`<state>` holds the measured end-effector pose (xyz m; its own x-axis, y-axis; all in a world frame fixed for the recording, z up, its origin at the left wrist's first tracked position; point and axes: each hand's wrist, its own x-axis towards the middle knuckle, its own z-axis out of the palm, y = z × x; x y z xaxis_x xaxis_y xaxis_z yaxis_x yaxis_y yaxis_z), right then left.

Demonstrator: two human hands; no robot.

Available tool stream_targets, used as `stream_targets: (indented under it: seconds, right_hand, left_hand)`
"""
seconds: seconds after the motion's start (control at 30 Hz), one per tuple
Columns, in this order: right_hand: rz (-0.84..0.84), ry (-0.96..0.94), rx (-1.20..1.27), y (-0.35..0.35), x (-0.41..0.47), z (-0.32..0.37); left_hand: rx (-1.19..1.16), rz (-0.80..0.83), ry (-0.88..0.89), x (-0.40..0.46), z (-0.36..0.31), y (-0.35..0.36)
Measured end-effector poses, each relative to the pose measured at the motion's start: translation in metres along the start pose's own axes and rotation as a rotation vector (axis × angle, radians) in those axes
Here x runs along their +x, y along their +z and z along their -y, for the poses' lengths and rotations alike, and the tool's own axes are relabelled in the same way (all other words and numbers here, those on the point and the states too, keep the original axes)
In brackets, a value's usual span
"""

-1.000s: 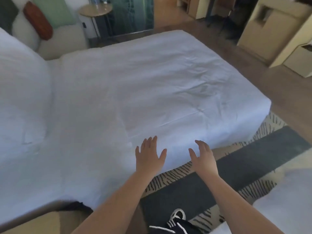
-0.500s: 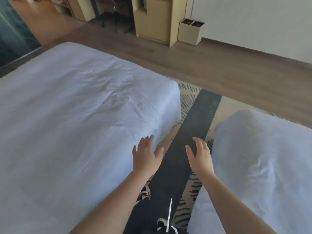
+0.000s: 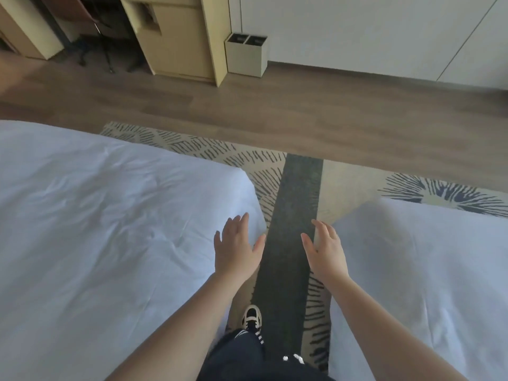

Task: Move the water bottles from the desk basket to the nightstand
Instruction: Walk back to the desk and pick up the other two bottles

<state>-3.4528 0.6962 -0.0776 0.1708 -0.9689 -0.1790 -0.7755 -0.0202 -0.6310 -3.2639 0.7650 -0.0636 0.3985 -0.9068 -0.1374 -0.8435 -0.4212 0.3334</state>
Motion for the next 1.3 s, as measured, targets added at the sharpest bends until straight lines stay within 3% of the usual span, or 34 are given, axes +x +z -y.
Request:
stream_targets:
  seconds: [0.23,0.5,0.7,0.87,1.1,1.3]
  right_hand:
    - [-0.039,0.044,-0.003,-0.016,0.117,0.025]
    - [-0.027,0.021,-0.006,-0.040,0.290,0.005]
    - [0.056,-0.074,-0.089,-0.083,0.460,0.001]
    - [0.066,-0.177,-0.105,-0.107,0.576,0.040]
    - [0.211,-0.329,-0.104,-0.074,0.683,0.113]
    - [0.288,-0.432,-0.128,-0.014,0.779,0.193]
  left_hand:
    - [0.010,0.066,0.053,0.138,-0.030,-0.016]
    - [-0.031,0.081,0.065,0.299,-0.094,0.000]
    - [-0.017,0.067,-0.050,0.426,-0.145,0.002]
    - [-0.031,-0.003,-0.153,0.516,-0.169,-0.020]
    - [-0.085,-0.093,-0.315,0.610,-0.143,-0.048]
    - [-0.109,-0.162,-0.484,0.704,-0.068,-0.073]
